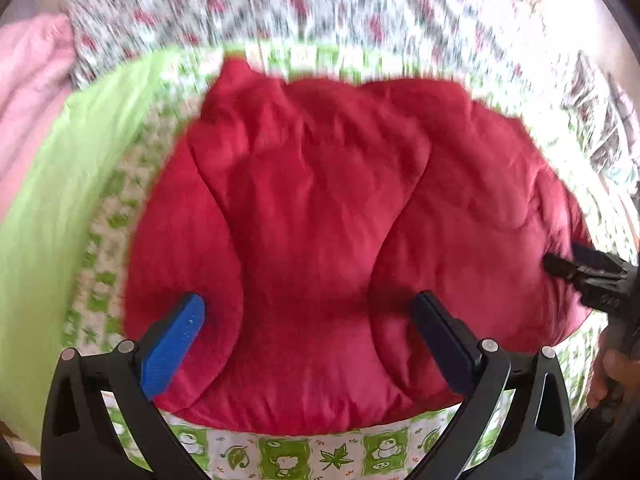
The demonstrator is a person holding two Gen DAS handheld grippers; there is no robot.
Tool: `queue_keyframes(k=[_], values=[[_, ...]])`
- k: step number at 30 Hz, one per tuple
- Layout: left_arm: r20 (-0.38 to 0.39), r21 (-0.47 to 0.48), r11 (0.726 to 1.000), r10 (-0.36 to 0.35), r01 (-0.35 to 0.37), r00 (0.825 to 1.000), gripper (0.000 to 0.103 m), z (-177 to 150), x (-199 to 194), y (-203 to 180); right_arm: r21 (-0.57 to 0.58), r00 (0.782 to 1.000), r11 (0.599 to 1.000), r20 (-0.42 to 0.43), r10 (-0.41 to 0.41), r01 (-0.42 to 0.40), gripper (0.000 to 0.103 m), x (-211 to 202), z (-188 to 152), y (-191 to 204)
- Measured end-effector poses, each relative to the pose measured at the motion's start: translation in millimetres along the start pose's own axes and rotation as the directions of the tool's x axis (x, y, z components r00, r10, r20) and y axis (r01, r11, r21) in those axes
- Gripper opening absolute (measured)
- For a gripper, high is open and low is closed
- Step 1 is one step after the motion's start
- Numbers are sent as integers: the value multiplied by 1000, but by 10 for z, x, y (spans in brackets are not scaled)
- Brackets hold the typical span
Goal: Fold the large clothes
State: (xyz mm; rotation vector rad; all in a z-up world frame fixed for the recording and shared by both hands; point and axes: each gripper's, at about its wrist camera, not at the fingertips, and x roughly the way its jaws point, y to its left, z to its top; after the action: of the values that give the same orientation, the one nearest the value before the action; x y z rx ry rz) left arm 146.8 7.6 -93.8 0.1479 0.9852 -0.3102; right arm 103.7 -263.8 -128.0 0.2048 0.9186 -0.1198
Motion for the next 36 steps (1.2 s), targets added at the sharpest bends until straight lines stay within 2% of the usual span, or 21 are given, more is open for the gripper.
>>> queue_keyframes(k=[3, 13, 29, 36], values=[[16, 30, 999, 27, -28, 999, 103, -55, 61, -29, -10, 1000, 1000, -1, 0, 0, 97, -2, -8, 12], [10, 22, 999, 23, -24, 1000, 103, -112, 1, -19, -15, 999, 999, 27, 47, -46, 96, -312, -65, 130], [39, 12, 1000, -8, 8, 999, 103, -391, -200, 17, -73, 991, 991, 67, 115, -111, 97, -848, -466, 279], [43, 10, 1000, -9, 8, 999, 103, -533, -284, 24, -95, 992, 990, 55, 113, -108, 98, -882, -585, 354]])
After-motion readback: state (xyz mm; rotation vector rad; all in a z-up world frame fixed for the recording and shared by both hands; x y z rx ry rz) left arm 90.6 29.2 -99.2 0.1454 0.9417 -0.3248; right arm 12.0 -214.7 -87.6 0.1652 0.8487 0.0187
